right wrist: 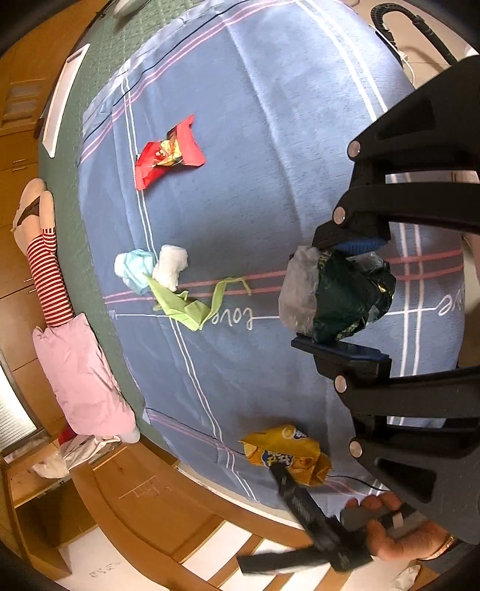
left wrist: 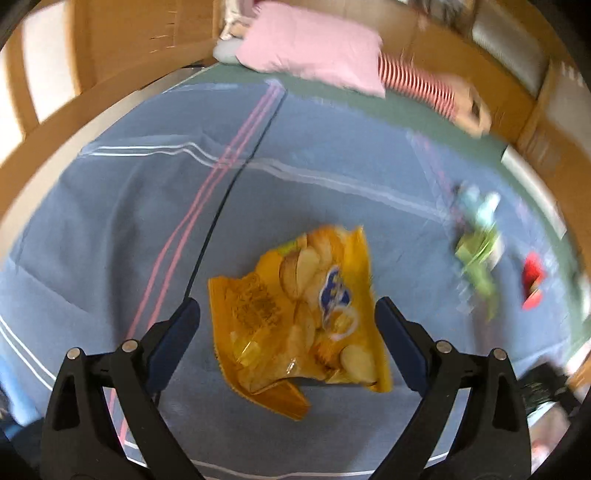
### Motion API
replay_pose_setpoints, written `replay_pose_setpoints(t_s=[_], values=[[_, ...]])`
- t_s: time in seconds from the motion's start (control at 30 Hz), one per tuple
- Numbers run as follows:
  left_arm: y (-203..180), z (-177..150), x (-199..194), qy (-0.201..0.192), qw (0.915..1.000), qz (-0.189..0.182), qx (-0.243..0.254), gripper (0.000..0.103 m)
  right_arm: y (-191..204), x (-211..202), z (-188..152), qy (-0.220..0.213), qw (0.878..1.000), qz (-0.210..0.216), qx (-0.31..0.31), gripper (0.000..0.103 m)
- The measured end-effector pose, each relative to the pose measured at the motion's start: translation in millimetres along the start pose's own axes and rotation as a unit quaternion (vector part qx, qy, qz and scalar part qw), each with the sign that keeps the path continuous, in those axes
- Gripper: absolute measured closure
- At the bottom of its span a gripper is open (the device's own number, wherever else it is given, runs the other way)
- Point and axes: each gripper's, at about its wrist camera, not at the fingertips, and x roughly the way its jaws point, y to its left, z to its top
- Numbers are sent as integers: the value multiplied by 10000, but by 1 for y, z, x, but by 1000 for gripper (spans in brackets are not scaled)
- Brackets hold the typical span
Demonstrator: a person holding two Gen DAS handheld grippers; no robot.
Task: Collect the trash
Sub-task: 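Grasp the yellow chip bag with the left tool while the right tool holds the green bag, then carry the chip bag and green bag to the trash bag and open both tools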
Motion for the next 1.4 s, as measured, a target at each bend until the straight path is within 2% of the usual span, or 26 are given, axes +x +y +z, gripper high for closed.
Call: replay_pose_setpoints(t_s=[0.07,0.13,0.17,0.2,0.3,0.43,0.67,0.97,1.07,1.17,1.27,1.4], values=[[-2,-3,12,255,9995,125,138,8,0,-2,-3,7,10000,-3,-33,63],[-1,-6,16,373,9992,33,140,20,2,-3,-5,8,10000,-18,-72,63],[1,-6,17,376,9992,-53,134,25,4,-3,-6,6,10000,-25,-94,63],[0,-5,17,357,9992,-147,121,36,5,-3,-8,1,9999,-28,-107,63],[-5,-6,15,302,9990,-156,286,46,8,-2,-12,8,9999,-39,-163,63],[-9,-5,12,260,9984,-275,425,53,14,0,-16,44,9997,-63,-223,63],[-13,-8,-12,-293,9980,-62,563,57,20,3,-19,106,9995,-81,-271,63],[-12,-7,-29,-672,9955,75,660,57,31,6,-21,151,9991,-100,-394,63],[-13,-6,-32,-779,9945,130,685,57,36,6,-20,128,9987,-114,-485,63],[-8,-4,-43,-1094,9921,262,560,58,39,-3,-18,-12,9981,-142,-603,63],[-1,-4,-54,-1298,9906,184,387,58,36,-16,-15,-114,9981,-114,-592,63],[8,-8,-67,-1388,9902,-132,113,58,25,-45,-17,-170,9981,-126,-577,63]])
